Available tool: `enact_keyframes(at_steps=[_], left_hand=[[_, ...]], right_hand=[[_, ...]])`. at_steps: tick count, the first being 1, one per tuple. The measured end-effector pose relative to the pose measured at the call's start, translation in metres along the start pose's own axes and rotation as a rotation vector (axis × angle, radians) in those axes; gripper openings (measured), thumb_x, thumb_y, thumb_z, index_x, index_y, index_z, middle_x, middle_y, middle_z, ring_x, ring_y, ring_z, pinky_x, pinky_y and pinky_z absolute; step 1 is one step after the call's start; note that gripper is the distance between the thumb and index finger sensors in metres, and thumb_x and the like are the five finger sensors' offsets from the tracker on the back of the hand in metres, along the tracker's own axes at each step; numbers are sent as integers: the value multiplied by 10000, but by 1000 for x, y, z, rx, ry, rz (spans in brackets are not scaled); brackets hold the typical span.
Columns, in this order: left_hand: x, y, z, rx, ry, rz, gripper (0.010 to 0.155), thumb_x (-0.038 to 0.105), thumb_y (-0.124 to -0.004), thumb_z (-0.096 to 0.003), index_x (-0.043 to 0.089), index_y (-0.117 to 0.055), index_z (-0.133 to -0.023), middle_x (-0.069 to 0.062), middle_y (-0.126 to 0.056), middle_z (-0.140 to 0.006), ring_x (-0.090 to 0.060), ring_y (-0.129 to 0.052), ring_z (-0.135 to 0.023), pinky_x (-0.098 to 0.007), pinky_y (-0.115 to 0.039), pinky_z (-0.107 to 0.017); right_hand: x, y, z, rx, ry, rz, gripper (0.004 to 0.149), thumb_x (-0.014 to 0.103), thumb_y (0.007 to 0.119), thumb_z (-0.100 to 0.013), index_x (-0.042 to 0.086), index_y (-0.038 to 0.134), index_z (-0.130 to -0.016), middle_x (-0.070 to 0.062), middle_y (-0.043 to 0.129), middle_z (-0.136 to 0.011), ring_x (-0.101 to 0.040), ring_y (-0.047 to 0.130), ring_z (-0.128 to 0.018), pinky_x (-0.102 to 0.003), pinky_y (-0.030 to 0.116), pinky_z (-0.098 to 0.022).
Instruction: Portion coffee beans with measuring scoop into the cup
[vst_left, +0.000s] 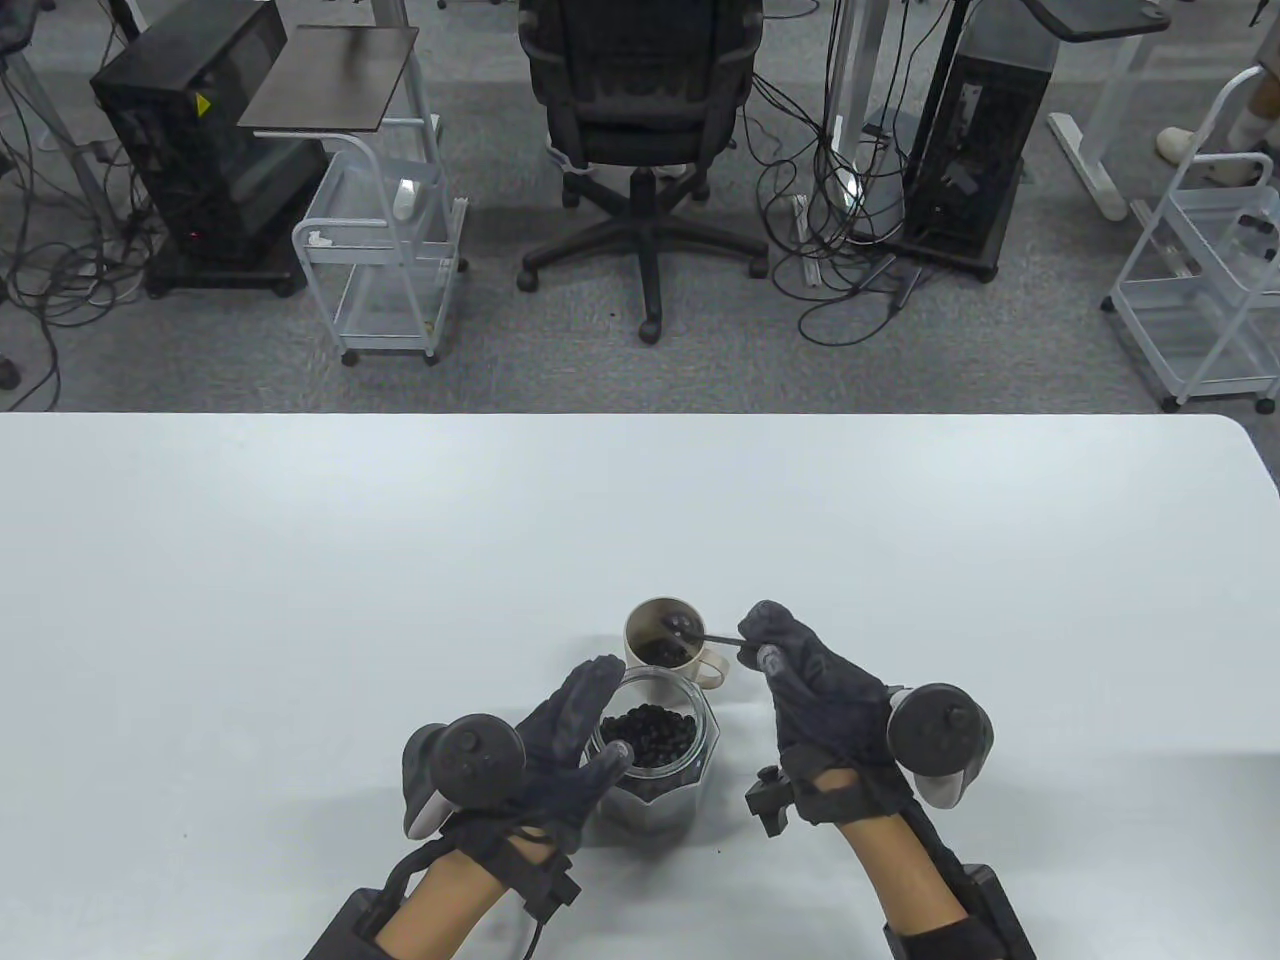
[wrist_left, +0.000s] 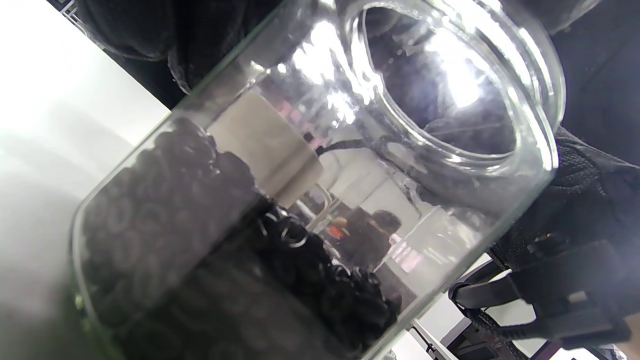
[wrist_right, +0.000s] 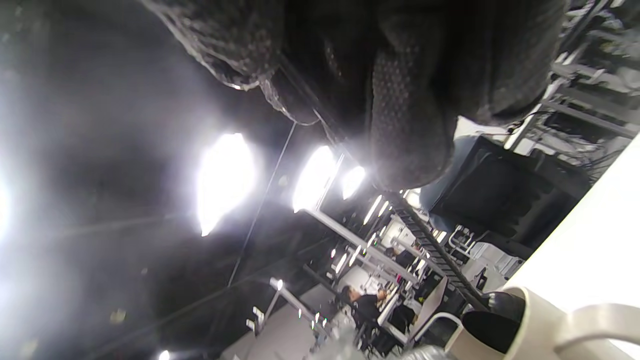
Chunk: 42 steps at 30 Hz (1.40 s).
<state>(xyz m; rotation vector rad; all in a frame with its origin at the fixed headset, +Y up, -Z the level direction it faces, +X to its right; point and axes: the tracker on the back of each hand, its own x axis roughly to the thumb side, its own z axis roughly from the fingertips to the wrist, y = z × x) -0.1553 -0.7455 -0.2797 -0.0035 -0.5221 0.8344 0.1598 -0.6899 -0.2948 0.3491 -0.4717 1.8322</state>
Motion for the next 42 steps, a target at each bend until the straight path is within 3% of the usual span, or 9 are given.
enact_keyframes(at_steps=[7, 20, 23, 27, 31, 42], left_hand=[[0, 0, 0, 0, -1, -1, 850, 742, -538, -462, 263, -359, -1141, -216, -499, -1160, -539, -711, -973, -680, -584, -648], [0, 0, 0, 0, 0, -1, 851, 742, -538, -463, 261, -357, -1141, -216, -500, -1160, -540, -711, -973, -679, -584, -649], [0, 0, 0, 0, 0, -1, 850, 742, -538, -463, 262, -359, -1141, -215, -500, -1160, -538, -712, -973, -679, -585, -648], [0, 0, 0, 0, 0, 0, 849, 742, -538, -463, 262, -359, -1140, -215, -501, -1159, -540, -714, -970, -678, -586, -648], [0, 0, 0, 0, 0, -1, 849, 742, -537, -463, 264, -356, -1141, -216, -500, -1160, -538, -713, -972, -679, -585, -648], [0, 0, 0, 0, -1, -1, 850, 743, -537, -463, 264, -356, -1141, -216, -502, -1159, -537, -713, -972, -678, -585, -649]], right_hand=[[-17, -17, 2, -169, 227, -313, 444, 267, 747, -516, 79, 749, -918, -279, 822, -830, -481, 997, -638, -622, 768, -503], [-38, -23, 9, -216, 505, -746, 433, 308, 702, -543, 78, 722, -909, -254, 837, -781, -424, 1005, -543, -589, 775, -466], [-39, -22, 8, -197, 507, -755, 428, 309, 698, -543, 69, 728, -896, -257, 845, -753, -413, 1005, -501, -581, 778, -446], [-29, -26, 5, -183, 418, -617, 420, 313, 704, -534, 63, 756, -867, -256, 870, -702, -389, 1011, -432, -570, 790, -408], [-7, -28, -1, -127, 242, -385, 415, 326, 706, -529, 76, 773, -854, -237, 888, -682, -361, 1021, -402, -553, 805, -394], [52, 2, 3, 50, -251, 3, 415, 316, 730, -514, 83, 791, -853, -243, 893, -689, -387, 1012, -409, -573, 793, -400]])
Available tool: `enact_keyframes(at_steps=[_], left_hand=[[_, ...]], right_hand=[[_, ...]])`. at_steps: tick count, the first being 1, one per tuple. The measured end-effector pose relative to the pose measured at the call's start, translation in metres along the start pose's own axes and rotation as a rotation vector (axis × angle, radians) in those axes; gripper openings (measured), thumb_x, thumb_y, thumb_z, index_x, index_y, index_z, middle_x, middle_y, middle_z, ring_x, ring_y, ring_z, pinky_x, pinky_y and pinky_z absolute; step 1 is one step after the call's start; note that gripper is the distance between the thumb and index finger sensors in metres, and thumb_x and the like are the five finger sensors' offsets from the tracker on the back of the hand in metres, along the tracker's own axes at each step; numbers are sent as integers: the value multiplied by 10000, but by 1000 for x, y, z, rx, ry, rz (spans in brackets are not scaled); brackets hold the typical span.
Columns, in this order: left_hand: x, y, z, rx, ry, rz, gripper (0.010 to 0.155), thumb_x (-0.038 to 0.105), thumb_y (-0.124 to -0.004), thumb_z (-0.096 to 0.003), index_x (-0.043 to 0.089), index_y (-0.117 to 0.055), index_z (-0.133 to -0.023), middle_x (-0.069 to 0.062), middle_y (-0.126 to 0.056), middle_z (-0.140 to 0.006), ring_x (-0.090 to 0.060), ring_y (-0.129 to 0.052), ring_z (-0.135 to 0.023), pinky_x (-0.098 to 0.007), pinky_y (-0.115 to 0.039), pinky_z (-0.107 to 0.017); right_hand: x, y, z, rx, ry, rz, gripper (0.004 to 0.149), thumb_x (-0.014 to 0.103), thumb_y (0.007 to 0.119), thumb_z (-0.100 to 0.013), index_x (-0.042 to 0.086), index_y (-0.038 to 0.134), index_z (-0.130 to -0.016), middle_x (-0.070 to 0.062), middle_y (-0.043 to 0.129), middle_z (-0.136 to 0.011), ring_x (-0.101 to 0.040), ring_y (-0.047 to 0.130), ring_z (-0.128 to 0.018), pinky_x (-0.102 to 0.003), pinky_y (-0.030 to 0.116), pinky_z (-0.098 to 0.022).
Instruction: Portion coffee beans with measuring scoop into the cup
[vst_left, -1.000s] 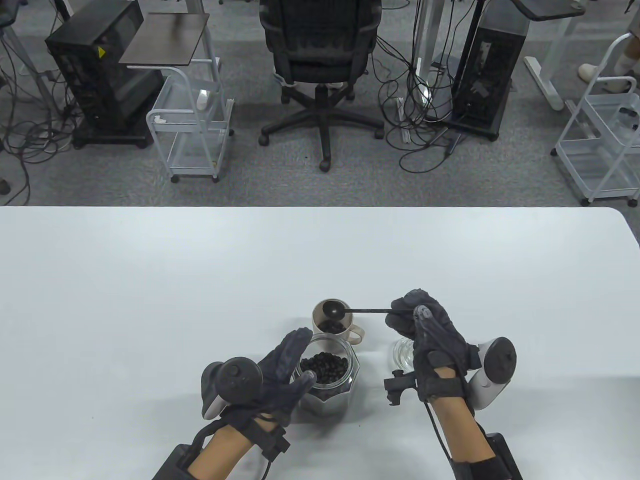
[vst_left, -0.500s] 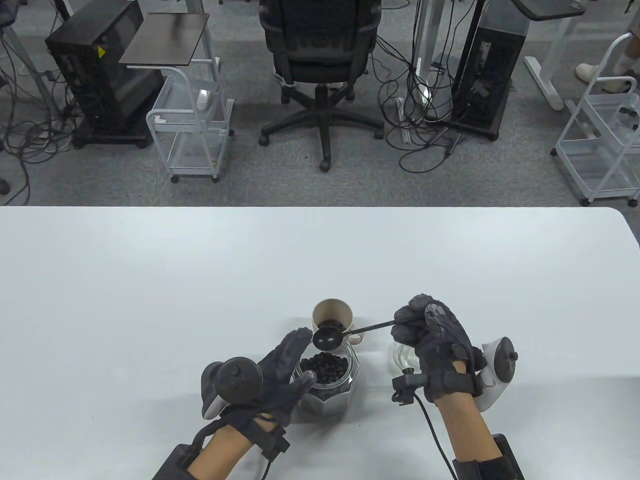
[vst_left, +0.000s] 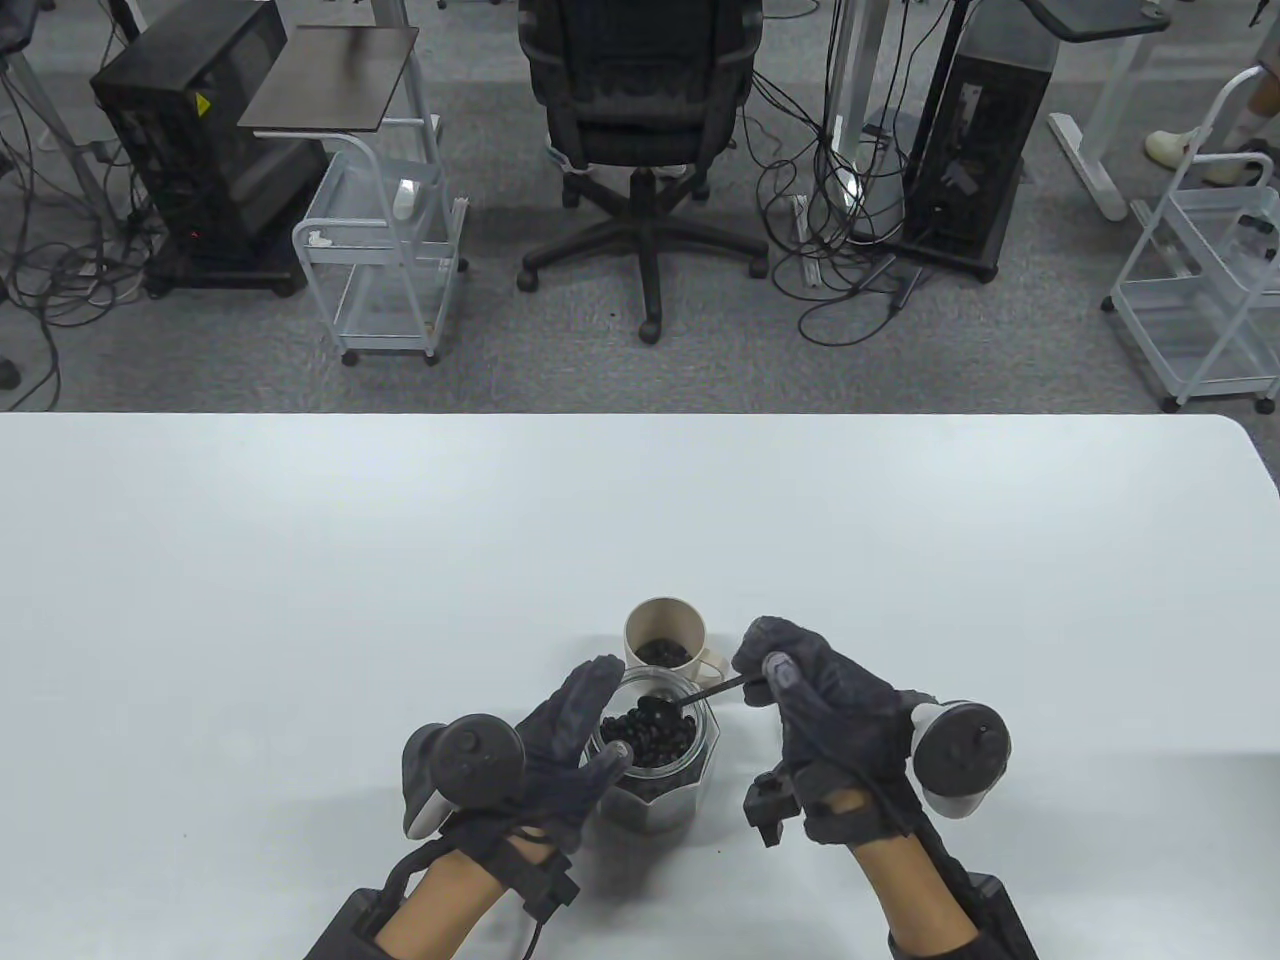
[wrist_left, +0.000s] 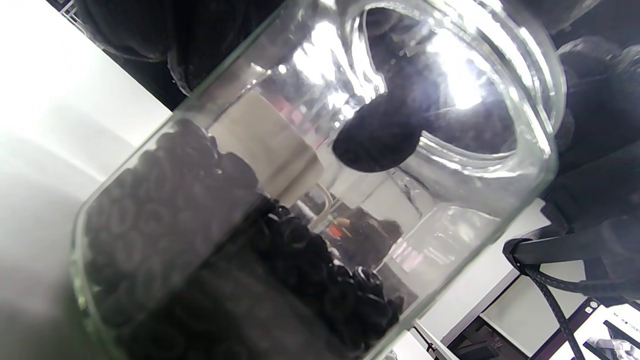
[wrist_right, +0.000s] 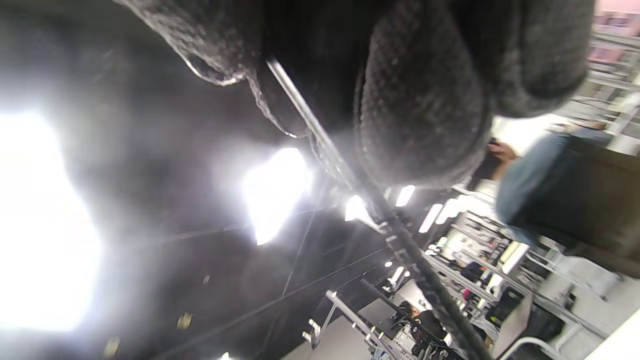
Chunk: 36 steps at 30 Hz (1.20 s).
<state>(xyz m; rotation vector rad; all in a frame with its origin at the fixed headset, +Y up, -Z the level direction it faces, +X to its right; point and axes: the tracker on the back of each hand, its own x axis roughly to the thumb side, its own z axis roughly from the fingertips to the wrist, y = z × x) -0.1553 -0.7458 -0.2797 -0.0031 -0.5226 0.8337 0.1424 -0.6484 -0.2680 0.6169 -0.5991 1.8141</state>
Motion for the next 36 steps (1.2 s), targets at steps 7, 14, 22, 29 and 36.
enact_keyframes(at_steps=[7, 14, 22, 29, 36], left_hand=[[0, 0, 0, 0, 0, 1, 851, 742, -538, -462, 263, -358, -1141, -220, -503, -1158, -540, -717, -969, -679, -587, -646], [0, 0, 0, -1, 0, 1, 849, 742, -538, -462, 264, -358, -1140, -218, -505, -1157, -538, -718, -968, -678, -587, -647], [0, 0, 0, -1, 0, 0, 849, 741, -538, -462, 263, -357, -1140, -220, -505, -1156, -539, -719, -967, -678, -588, -646], [0, 0, 0, -1, 0, 1, 850, 741, -538, -462, 262, -357, -1140, -221, -505, -1156, -539, -719, -967, -678, -588, -647], [0, 0, 0, -1, 1, 4, 851, 743, -537, -462, 263, -355, -1141, -223, -503, -1156, -539, -720, -968, -678, -589, -646]], right_hand=[[18, 22, 5, 109, -187, 188, 414, 309, 743, -507, 86, 799, -851, -243, 898, -694, -394, 1017, -413, -580, 792, -404], [17, 36, 9, 186, -217, 268, 413, 306, 754, -502, 84, 809, -847, -247, 905, -690, -399, 1020, -406, -583, 795, -398], [4, 46, 11, 261, -100, 247, 405, 308, 765, -506, 90, 816, -844, -246, 906, -688, -395, 1008, -393, -587, 784, -403], [-1, 49, 11, 247, 5, 212, 406, 310, 773, -504, 80, 830, -834, -252, 920, -660, -361, 1005, -331, -567, 795, -368], [-16, 45, 12, 217, 166, 140, 411, 299, 776, -501, 51, 836, -825, -267, 937, -632, -352, 1006, -311, -565, 800, -352]])
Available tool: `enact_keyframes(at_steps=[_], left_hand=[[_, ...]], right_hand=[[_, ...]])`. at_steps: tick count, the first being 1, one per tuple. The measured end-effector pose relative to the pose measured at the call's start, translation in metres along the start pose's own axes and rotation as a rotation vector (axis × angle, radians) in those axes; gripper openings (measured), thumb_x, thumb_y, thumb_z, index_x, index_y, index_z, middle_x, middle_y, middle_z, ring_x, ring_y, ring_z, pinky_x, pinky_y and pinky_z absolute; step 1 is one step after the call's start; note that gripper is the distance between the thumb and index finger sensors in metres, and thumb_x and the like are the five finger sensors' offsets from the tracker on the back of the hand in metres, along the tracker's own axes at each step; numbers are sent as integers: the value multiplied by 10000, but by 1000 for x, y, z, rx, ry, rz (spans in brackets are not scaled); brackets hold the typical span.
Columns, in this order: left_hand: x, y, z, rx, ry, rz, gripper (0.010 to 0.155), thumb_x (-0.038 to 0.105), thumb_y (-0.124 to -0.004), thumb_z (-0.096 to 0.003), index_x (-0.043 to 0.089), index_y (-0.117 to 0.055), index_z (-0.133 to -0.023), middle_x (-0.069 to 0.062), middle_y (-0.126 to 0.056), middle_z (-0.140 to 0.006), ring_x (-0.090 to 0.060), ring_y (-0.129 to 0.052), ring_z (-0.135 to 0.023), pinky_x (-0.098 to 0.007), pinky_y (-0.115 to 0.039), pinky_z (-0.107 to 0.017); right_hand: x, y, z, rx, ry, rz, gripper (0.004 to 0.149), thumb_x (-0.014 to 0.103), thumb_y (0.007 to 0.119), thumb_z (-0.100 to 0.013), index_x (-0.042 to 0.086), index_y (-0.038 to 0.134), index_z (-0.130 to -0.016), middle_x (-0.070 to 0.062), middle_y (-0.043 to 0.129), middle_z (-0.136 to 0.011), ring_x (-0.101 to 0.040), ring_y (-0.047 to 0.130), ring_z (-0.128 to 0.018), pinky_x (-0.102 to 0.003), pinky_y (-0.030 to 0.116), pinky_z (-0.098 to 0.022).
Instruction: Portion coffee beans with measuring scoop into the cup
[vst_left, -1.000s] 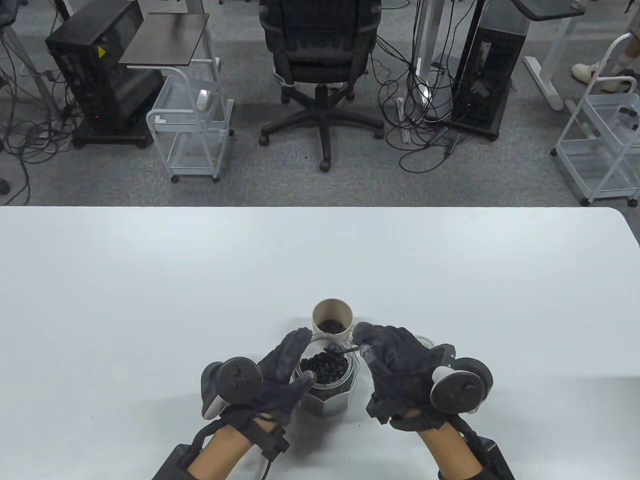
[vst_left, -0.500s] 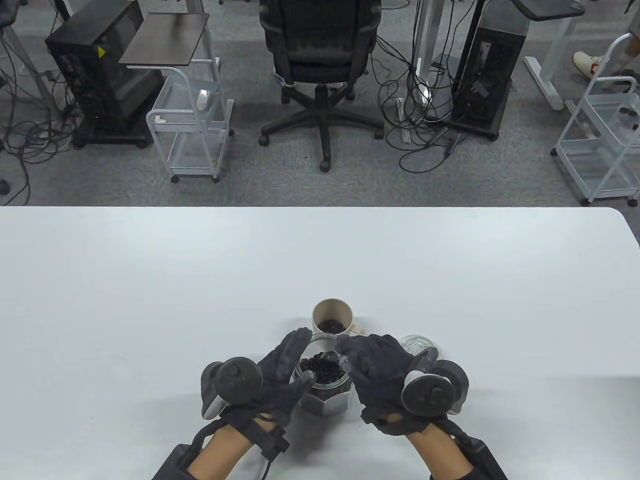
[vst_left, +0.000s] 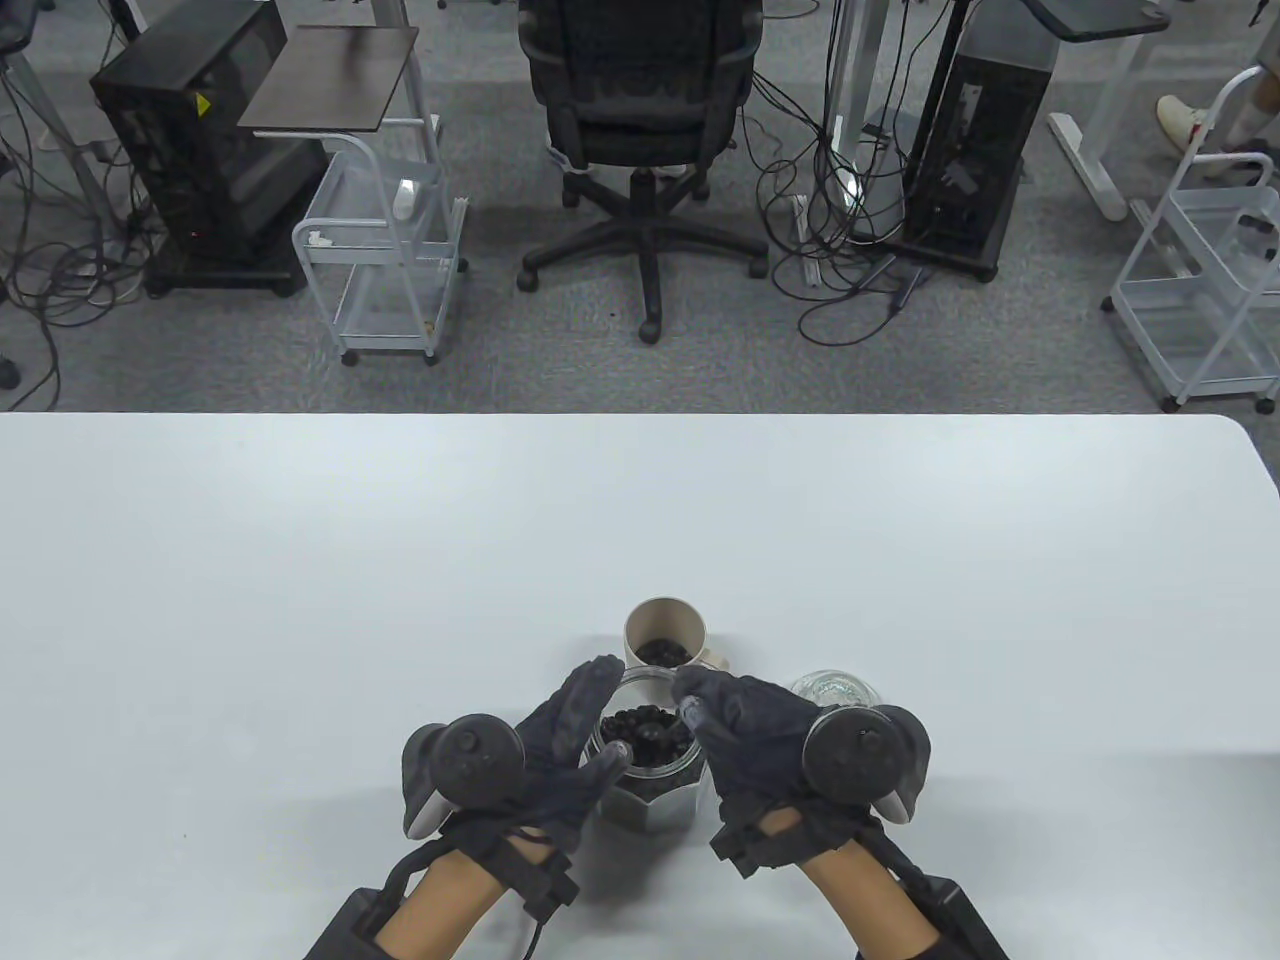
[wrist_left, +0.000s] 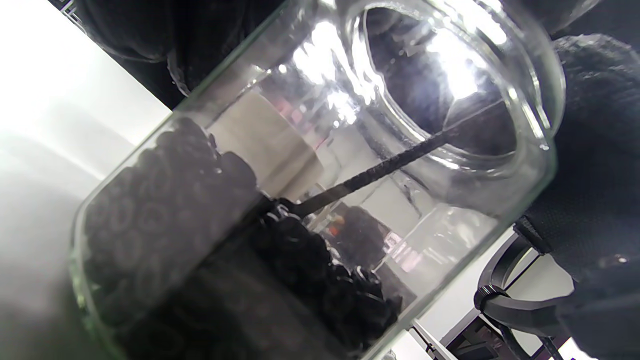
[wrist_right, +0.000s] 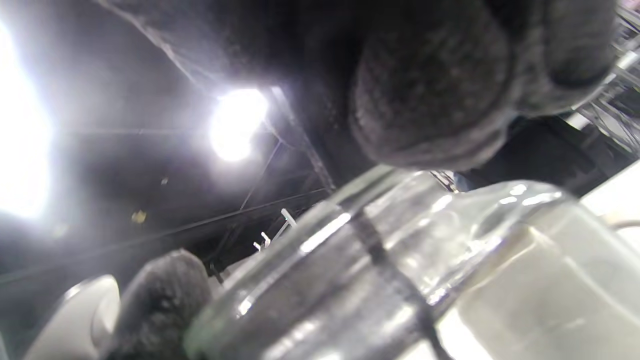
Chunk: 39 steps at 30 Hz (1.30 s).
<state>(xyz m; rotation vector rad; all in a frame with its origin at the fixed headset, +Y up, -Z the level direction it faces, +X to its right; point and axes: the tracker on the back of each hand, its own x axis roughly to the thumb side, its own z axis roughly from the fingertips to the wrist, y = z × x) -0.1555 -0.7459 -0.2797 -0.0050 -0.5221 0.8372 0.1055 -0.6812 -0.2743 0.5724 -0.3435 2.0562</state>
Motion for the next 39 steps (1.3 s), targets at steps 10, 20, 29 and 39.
enact_keyframes(at_steps=[10, 20, 29, 39], left_hand=[[0, 0, 0, -2, 2, 4, 847, 742, -539, -463, 266, -356, -1140, -220, -505, -1156, -538, -722, -966, -678, -590, -646], [0, 0, 0, -3, 2, 2, 848, 740, -539, -463, 264, -356, -1140, -221, -506, -1156, -538, -723, -965, -677, -590, -647], [0, 0, 0, -3, 1, 1, 849, 740, -539, -463, 262, -357, -1140, -223, -508, -1155, -538, -724, -965, -678, -590, -645], [0, 0, 0, -3, 1, 1, 849, 741, -538, -463, 265, -354, -1141, -224, -508, -1155, -537, -723, -965, -678, -589, -646]], right_hand=[[-23, -9, 5, -149, 248, -231, 409, 287, 787, -493, 17, 849, -794, -287, 950, -580, -349, 1031, -263, -553, 828, -301], [-50, -18, 13, -230, 510, -467, 409, 290, 767, -503, 13, 829, -798, -275, 945, -572, -332, 1030, -263, -543, 830, -298], [-65, -23, 19, -263, 649, -580, 407, 297, 752, -514, 27, 808, -813, -261, 932, -589, -317, 1022, -279, -533, 827, -309], [-82, -30, 24, -314, 741, -696, 405, 302, 739, -526, 33, 790, -824, -253, 918, -604, -311, 1012, -294, -531, 818, -325]])
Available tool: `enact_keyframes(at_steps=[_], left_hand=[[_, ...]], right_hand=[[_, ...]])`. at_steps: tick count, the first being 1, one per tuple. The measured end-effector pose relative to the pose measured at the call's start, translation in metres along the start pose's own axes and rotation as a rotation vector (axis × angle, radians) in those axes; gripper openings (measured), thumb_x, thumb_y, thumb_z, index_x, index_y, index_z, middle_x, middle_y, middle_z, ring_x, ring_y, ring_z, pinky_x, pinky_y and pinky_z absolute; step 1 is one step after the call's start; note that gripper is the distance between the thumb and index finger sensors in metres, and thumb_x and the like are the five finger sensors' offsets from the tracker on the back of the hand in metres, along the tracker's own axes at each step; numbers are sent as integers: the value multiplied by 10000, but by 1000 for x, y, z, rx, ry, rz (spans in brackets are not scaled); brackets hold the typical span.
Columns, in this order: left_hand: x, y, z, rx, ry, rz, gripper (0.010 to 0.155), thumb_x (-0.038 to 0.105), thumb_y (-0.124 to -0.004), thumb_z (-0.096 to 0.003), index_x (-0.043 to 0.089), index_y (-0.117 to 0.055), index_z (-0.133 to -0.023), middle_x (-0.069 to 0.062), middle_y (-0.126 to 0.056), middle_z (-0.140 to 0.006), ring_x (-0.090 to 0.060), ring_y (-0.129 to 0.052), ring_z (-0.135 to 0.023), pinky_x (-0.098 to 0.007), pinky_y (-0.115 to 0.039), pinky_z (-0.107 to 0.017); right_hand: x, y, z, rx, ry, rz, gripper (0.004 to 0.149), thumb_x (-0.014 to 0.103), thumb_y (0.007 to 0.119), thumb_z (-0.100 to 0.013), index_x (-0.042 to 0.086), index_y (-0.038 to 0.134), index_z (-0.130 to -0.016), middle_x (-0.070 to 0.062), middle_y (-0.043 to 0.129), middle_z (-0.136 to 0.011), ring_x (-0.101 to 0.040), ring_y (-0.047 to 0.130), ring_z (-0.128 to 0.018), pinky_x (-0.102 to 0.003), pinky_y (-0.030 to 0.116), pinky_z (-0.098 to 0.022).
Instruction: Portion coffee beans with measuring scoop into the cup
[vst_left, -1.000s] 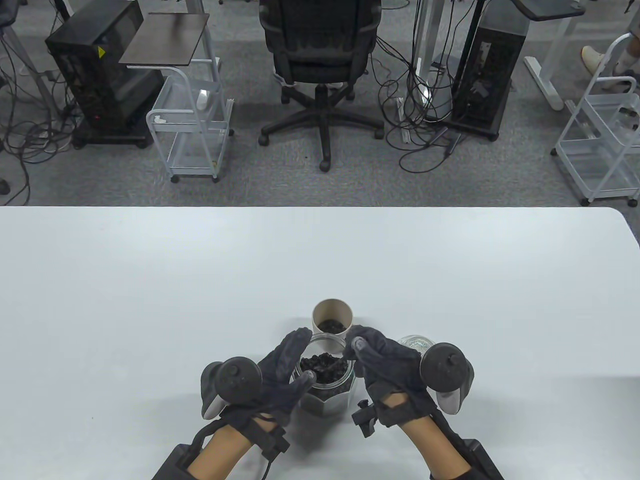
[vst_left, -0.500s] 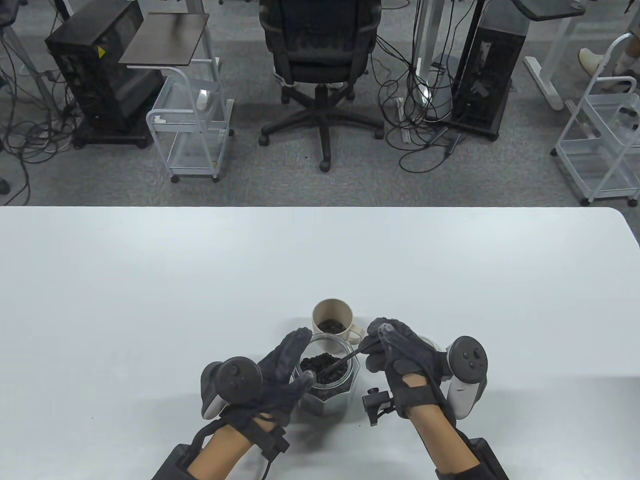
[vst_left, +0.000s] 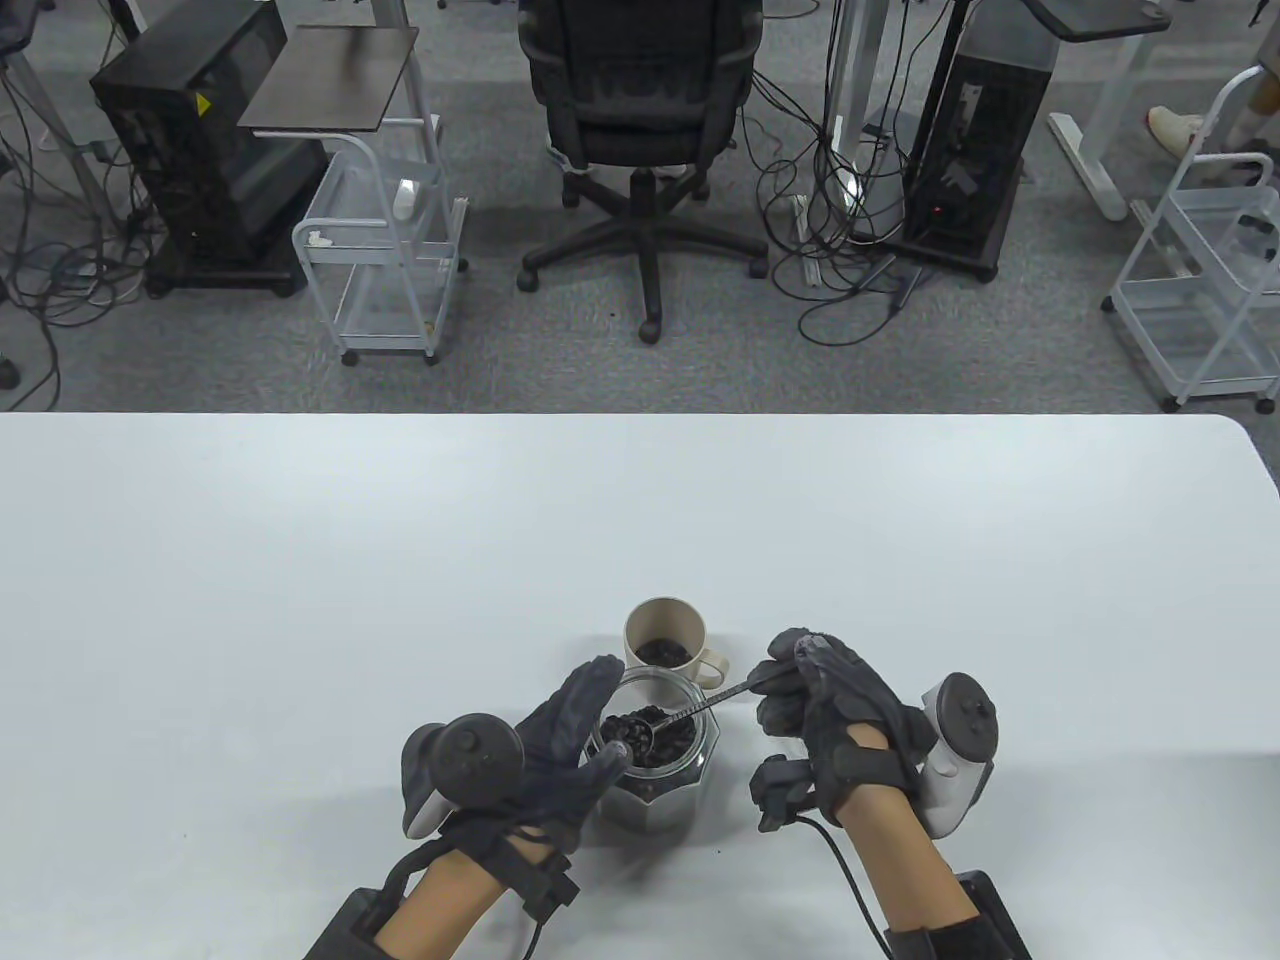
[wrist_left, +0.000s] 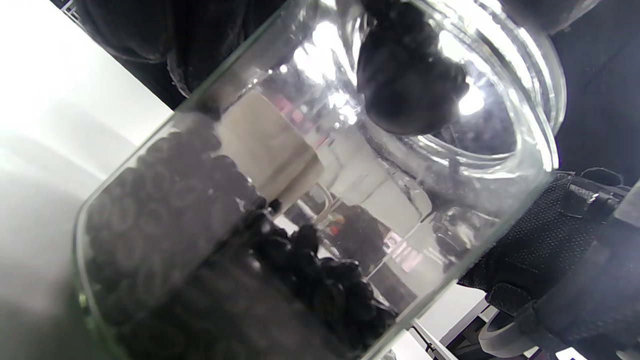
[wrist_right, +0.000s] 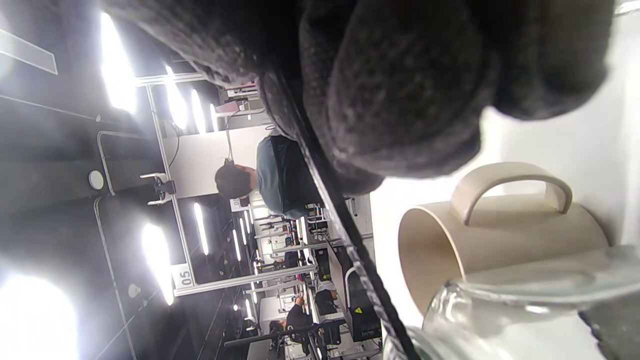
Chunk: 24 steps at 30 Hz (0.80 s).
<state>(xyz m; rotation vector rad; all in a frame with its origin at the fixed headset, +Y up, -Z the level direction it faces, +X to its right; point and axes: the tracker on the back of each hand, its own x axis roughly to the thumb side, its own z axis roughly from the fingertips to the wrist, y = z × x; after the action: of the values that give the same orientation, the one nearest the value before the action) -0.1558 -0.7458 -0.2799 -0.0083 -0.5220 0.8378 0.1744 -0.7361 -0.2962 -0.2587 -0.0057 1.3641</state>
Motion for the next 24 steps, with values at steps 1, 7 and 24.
enact_keyframes(at_steps=[1, 7, 24], left_hand=[[0, 0, 0, 0, 0, 0, 849, 741, -538, -463, 263, -355, -1141, -222, -509, -1154, -537, -723, -966, -677, -590, -646], [0, 0, 0, 0, 0, 0, 847, 741, -539, -463, 264, -358, -1140, -224, -512, -1153, -538, -725, -964, -678, -591, -644], [0, 0, 0, 0, 1, 0, 848, 741, -539, -463, 264, -356, -1140, -224, -511, -1153, -536, -725, -965, -678, -590, -645]], right_hand=[[0, -1, -1, -6, 2, 1, 406, 304, 739, -525, 34, 790, -824, -251, 920, -602, -307, 1014, -291, -527, 820, -324], [-1, -8, -3, -22, 27, -49, 406, 306, 736, -529, 33, 787, -825, -249, 919, -601, -304, 1014, -287, -526, 821, -324], [9, -18, 0, -62, 2, -145, 405, 322, 725, -540, 46, 775, -833, -231, 916, -610, -287, 1016, -298, -512, 828, -332]])
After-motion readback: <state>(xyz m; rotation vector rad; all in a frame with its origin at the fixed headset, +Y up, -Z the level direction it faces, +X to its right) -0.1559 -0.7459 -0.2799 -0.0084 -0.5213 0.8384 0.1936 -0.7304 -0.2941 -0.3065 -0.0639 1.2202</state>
